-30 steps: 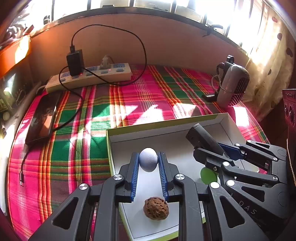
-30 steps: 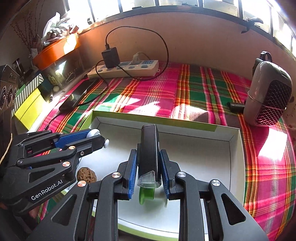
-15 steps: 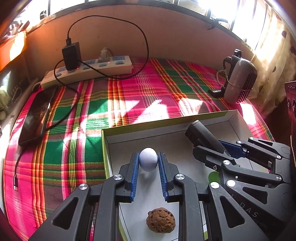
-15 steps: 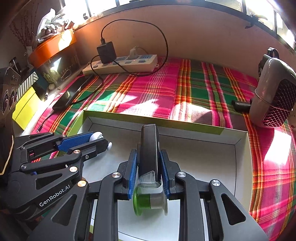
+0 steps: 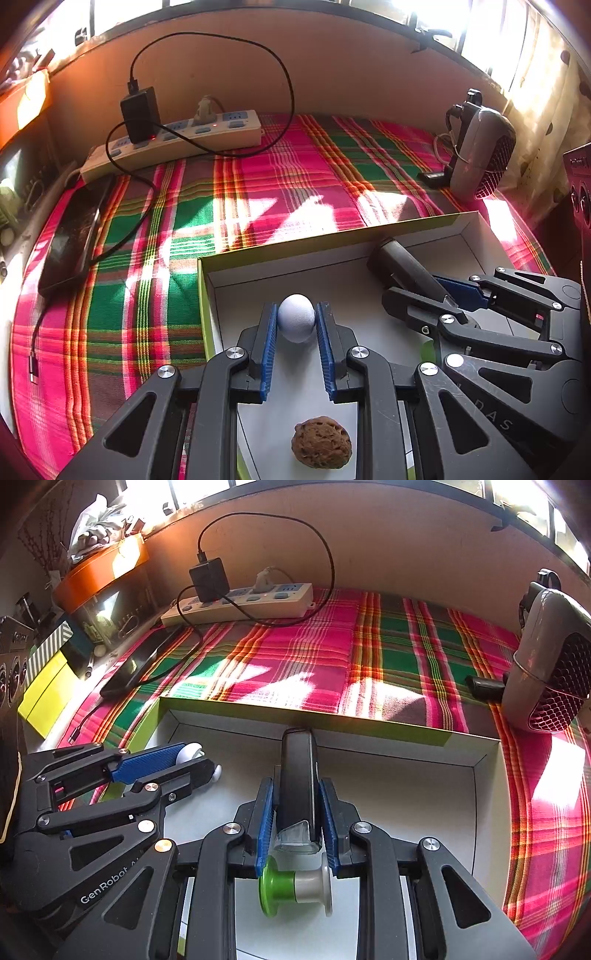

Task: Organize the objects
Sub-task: 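Carry the knob and the black cylinder over the box with both grippers, then open the right gripper to set the cylinder down while the left gripper releases the knob, then move both grippers back toward the white round toy and pink clip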

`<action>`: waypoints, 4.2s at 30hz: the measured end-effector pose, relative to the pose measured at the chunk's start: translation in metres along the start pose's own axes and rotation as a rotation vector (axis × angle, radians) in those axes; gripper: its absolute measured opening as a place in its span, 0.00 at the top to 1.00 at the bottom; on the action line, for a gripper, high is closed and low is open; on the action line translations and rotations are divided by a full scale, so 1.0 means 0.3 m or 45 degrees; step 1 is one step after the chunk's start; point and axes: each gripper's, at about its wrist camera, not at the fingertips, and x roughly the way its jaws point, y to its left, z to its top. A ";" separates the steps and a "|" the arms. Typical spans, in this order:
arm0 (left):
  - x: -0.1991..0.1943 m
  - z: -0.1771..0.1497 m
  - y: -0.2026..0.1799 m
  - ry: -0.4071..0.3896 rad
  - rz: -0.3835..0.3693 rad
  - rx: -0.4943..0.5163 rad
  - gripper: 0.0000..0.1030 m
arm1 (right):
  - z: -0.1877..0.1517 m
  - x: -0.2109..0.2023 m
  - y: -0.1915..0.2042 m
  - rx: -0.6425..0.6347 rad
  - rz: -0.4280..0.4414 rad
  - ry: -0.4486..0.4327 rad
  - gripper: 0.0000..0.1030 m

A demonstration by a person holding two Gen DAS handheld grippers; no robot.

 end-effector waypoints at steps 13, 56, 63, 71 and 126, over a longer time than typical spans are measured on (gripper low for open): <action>0.000 -0.001 -0.003 -0.003 0.003 0.003 0.80 | 0.000 0.008 -0.005 0.003 -0.005 0.006 0.76; -0.237 -0.083 -0.041 -0.117 0.022 0.007 0.71 | -0.075 -0.221 -0.013 0.082 -0.070 -0.125 0.62; -0.283 -0.135 -0.057 -0.136 -0.007 -0.010 0.71 | -0.139 -0.285 -0.034 0.100 -0.094 -0.152 0.62; -0.336 -0.210 -0.077 -0.161 -0.072 -0.028 0.71 | -0.230 -0.383 -0.077 0.119 -0.143 -0.211 0.62; -0.212 -0.336 -0.266 0.099 -0.297 -0.055 0.67 | -0.471 -0.366 -0.263 0.242 -0.333 -0.083 0.47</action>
